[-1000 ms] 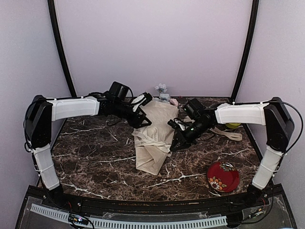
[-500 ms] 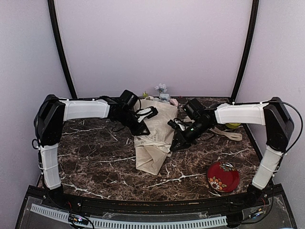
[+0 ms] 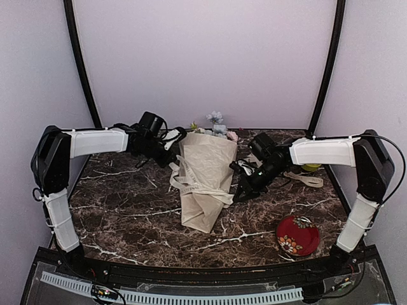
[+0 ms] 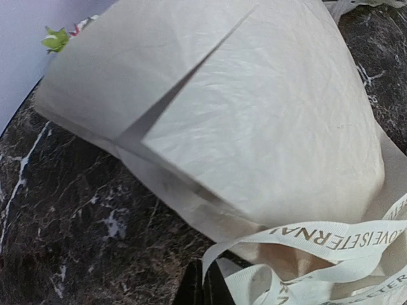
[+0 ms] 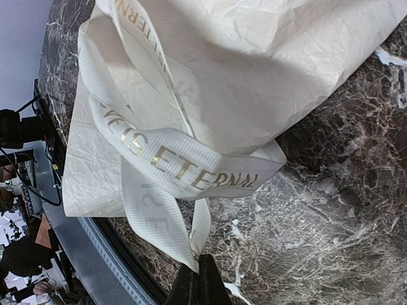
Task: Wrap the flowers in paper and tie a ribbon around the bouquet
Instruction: Cross the ribbon over the folded bouquet.
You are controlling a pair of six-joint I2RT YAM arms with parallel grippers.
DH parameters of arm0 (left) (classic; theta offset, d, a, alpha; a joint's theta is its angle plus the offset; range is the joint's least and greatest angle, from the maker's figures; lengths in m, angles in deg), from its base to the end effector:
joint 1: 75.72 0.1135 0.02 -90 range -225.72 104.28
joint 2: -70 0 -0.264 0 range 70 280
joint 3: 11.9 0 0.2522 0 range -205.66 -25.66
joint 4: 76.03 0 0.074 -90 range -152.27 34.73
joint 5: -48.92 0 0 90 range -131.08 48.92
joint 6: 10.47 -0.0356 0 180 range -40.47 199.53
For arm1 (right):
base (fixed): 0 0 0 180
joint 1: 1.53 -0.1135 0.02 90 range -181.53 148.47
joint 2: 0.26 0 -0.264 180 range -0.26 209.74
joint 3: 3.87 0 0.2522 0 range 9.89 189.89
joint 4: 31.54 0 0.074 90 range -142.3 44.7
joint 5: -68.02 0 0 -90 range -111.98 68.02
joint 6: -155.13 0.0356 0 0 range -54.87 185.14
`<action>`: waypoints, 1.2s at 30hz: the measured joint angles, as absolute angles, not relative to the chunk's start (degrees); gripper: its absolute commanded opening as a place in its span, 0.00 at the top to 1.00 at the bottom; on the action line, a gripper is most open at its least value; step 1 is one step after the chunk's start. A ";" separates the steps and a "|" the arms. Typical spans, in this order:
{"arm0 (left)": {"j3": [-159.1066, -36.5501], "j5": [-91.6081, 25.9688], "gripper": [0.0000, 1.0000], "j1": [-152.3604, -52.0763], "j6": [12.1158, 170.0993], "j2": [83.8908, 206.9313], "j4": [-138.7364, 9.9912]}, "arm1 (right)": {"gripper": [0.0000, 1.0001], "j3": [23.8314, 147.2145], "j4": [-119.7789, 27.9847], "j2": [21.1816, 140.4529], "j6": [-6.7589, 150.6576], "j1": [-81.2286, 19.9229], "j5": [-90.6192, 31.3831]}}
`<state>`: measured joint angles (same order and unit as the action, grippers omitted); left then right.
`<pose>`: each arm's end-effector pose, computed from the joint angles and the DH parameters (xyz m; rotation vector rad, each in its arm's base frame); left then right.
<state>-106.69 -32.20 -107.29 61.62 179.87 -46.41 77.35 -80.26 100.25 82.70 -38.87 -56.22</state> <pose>0.3642 -0.2302 0.2194 1.0560 2.1093 -0.2988 0.2621 0.2251 0.1939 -0.6677 2.8222 1.0506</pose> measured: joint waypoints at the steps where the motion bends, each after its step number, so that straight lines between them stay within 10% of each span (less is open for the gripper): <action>1: -105.95 -32.52 1.00 -106.35 61.83 178.89 -46.89 | 1.00 77.33 -80.37 100.25 82.63 -38.80 -56.08; 32: -100.66 -13.68 1.00 -110.74 52.48 170.40 -49.93 | 1.00 85.28 -80.81 104.38 79.94 -38.48 -54.36; 36: -100.81 -14.30 0.76 -110.94 50.01 170.62 -47.55 | 1.00 86.42 -80.94 105.78 79.09 -38.48 -53.44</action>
<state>-100.81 -14.30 -110.94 50.01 170.62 -47.55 86.42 -80.94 105.78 79.09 -38.48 -53.44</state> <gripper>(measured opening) 0.067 0.004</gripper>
